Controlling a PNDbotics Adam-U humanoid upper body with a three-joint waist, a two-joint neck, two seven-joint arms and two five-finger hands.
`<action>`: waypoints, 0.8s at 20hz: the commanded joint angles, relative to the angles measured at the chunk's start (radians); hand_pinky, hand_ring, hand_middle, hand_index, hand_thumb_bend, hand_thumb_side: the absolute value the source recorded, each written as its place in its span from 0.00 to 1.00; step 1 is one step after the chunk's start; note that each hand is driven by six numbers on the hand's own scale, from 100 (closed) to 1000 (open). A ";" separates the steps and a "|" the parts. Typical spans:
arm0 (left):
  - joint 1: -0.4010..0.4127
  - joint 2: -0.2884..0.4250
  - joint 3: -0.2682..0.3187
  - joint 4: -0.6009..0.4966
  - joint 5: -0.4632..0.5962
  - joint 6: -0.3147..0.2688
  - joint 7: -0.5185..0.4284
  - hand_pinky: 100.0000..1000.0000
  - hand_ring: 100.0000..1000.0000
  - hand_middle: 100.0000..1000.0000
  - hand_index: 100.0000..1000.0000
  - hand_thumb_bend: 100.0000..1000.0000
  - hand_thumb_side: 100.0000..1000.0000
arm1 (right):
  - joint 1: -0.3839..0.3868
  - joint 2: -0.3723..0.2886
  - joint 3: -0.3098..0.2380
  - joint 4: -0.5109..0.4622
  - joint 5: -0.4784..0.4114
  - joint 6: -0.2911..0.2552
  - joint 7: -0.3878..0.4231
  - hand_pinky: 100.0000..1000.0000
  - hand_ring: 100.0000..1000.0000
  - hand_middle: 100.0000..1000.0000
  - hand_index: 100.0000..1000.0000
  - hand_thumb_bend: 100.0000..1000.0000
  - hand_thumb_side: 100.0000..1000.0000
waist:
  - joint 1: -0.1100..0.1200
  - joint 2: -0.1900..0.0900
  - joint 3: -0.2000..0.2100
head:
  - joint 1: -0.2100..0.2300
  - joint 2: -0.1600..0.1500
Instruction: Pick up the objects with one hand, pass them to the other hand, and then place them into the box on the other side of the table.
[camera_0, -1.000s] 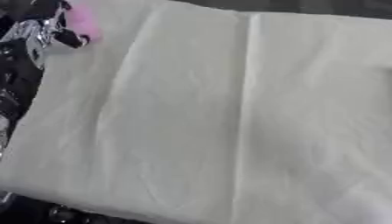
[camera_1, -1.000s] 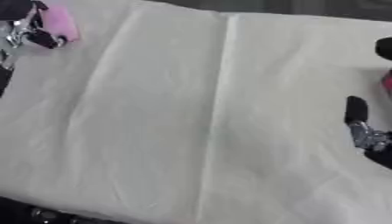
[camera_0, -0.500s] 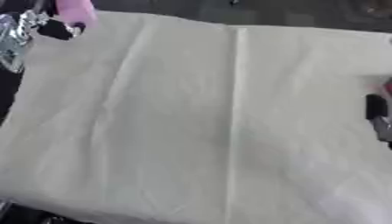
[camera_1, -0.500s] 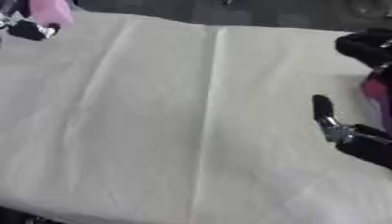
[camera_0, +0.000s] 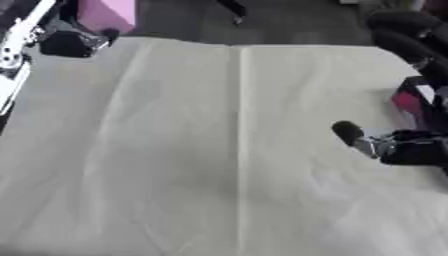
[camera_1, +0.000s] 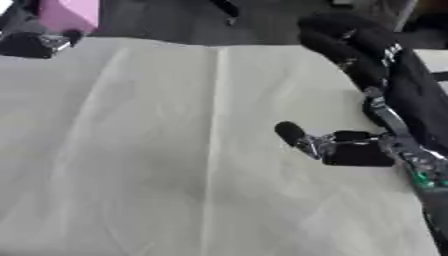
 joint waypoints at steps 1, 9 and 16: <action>-0.019 -0.033 -0.066 -0.080 0.109 0.023 -0.051 0.66 0.43 0.35 0.45 0.23 0.32 | -0.048 0.009 0.021 -0.020 0.011 -0.008 0.002 0.93 0.93 0.93 0.99 0.45 0.34 | 0.014 -0.028 0.004 | -0.019 -0.002; -0.068 -0.118 -0.189 -0.135 0.325 0.043 -0.167 0.67 0.45 0.37 0.47 0.24 0.37 | -0.103 0.032 0.058 -0.020 0.008 -0.019 0.003 0.95 0.95 0.96 1.00 0.50 0.37 | 0.016 -0.020 0.012 | -0.044 -0.002; -0.123 -0.181 -0.258 -0.165 0.448 0.058 -0.266 0.68 0.47 0.38 0.49 0.24 0.38 | -0.132 0.055 0.081 -0.020 -0.014 -0.040 0.022 0.94 0.94 0.94 1.00 0.48 0.35 | 0.013 -0.020 0.017 | -0.057 -0.002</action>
